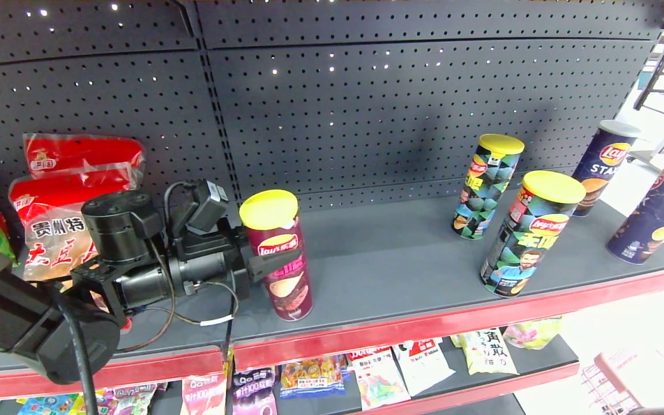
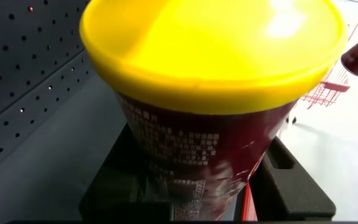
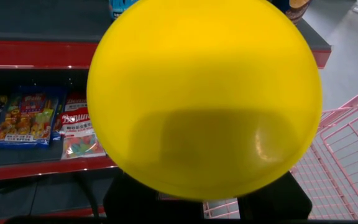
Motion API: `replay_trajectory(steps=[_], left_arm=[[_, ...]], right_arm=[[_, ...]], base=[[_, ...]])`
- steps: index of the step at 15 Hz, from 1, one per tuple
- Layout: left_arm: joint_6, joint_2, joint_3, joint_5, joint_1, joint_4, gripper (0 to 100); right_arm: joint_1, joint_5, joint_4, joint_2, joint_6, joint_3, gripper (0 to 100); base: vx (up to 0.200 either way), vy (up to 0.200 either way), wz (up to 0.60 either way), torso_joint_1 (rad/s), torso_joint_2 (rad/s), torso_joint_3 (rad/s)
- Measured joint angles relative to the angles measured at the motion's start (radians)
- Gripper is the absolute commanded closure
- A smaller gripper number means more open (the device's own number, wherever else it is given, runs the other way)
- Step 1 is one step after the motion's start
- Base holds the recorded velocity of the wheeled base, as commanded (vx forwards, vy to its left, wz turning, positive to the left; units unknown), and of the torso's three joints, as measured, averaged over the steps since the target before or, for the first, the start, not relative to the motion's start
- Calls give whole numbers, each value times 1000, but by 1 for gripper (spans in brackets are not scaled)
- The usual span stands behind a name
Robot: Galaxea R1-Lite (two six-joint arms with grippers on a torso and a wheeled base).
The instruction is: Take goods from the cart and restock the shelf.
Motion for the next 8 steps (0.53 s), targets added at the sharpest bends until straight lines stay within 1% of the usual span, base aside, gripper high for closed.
replay_trajectory(steps=[6, 8], left_arm=[[0, -18, 27, 2, -3, -1, 100], [0, -20, 37, 13, -3, -2, 100]], right_arm=[[0, 0, 0, 0, 1, 1, 100], [0, 0, 0, 0, 1, 1, 100]], base=[[0, 0, 0, 0, 0, 0], [0, 0, 0, 0, 0, 0]])
